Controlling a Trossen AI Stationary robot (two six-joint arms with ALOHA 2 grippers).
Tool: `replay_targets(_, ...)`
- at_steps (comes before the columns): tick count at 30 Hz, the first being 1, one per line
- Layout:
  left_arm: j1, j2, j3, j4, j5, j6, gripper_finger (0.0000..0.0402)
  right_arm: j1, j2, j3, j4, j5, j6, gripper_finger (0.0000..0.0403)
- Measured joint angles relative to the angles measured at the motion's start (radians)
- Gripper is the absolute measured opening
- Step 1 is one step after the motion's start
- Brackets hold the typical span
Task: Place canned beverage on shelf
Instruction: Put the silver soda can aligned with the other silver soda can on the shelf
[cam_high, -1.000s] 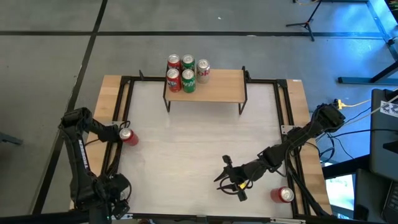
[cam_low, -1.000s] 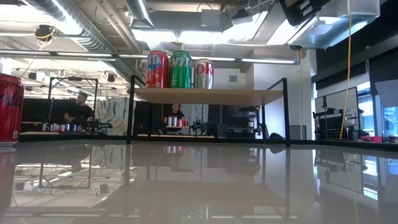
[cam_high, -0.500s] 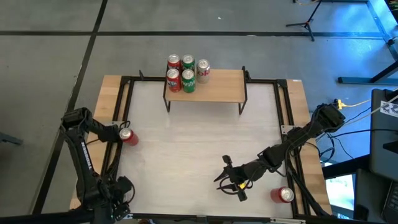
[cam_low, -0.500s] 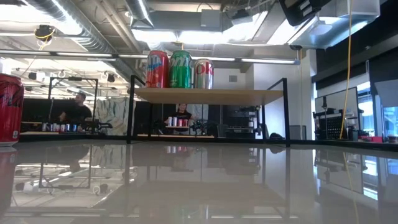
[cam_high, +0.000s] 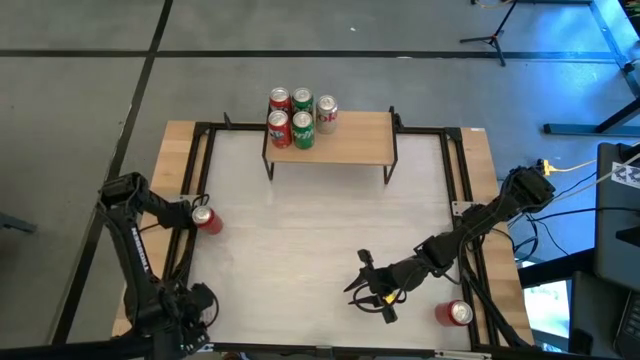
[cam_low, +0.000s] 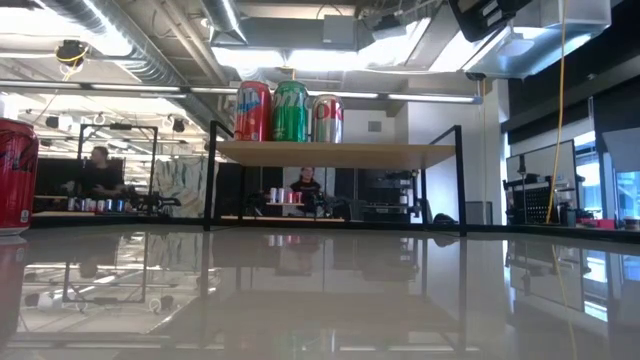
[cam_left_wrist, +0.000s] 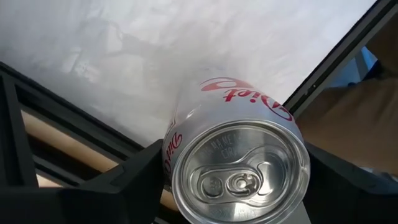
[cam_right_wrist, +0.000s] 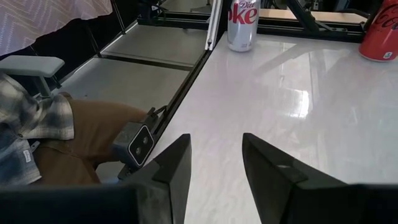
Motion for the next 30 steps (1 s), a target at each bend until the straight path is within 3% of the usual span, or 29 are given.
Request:
replay_targets(12, 0.158, 0.0, 0.16, -0.129, -0.087, 0.314, 0.0282, 0.0, -0.001, 0.0, -0.059, -0.001, 0.003, 0.014)
replay_targets(23, 0.389, 0.0, 0.389, -0.19, -0.191, 0.776, 0.0283, 0.0, -0.098, 0.0, -0.244, 0.002, 0.004, 0.014)
replay_targets(30, 0.563, 0.0, 0.491, -0.192, -0.181, 1.06, 0.0284, 0.0, -0.198, 0.0, -0.394, 0.074, -0.002, 0.014)
